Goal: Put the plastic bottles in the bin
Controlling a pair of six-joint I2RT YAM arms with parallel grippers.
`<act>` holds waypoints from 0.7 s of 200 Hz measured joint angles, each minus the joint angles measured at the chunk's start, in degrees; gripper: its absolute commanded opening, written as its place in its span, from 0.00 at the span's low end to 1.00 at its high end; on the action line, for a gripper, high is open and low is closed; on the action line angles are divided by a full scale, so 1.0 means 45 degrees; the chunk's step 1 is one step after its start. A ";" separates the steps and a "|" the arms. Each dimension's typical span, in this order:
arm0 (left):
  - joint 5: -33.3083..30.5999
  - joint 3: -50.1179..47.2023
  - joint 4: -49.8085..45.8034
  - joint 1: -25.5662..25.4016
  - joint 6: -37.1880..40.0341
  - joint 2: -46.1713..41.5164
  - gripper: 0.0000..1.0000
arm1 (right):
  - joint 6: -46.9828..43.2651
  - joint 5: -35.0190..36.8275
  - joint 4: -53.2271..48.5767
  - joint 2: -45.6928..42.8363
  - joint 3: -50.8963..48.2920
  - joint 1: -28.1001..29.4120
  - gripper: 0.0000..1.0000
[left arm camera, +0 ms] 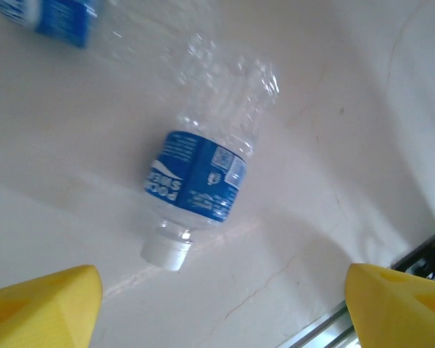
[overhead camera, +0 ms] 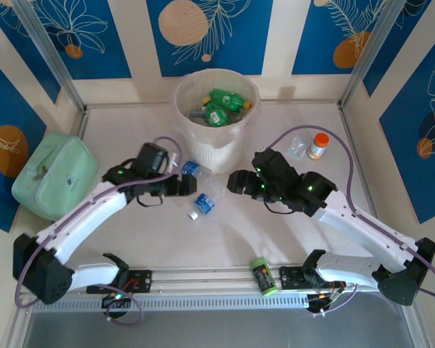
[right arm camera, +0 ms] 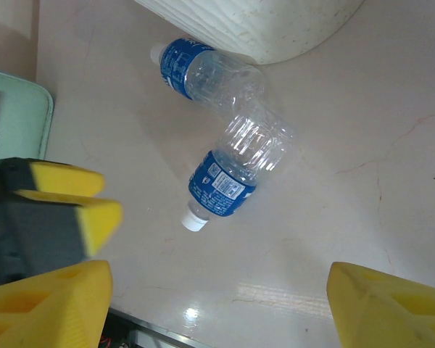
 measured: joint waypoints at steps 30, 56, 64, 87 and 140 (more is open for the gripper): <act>-0.0087 0.0325 -0.0131 -0.0695 0.1001 0.1418 0.92 | 0.0053 0.0039 -0.0010 -0.0019 0.0000 0.0000 0.78; -0.0282 0.0748 -0.0175 -0.0962 0.1700 0.2268 0.95 | 0.0199 0.0087 -0.0049 -0.0282 -0.0049 0.0000 0.78; -0.0432 0.0908 -0.0165 -0.1001 0.1894 0.2521 0.95 | 0.0238 0.0097 -0.0058 -0.0427 -0.0112 0.0000 0.78; -0.0811 0.1394 -0.0146 -0.1078 0.2336 0.3283 1.00 | 0.0335 0.0185 -0.0102 -0.0695 -0.0296 0.0000 0.78; -0.1447 0.2244 -0.0073 -0.1491 0.3211 0.4891 0.99 | 0.0432 0.0340 -0.0228 -0.0879 -0.0374 -0.0015 0.78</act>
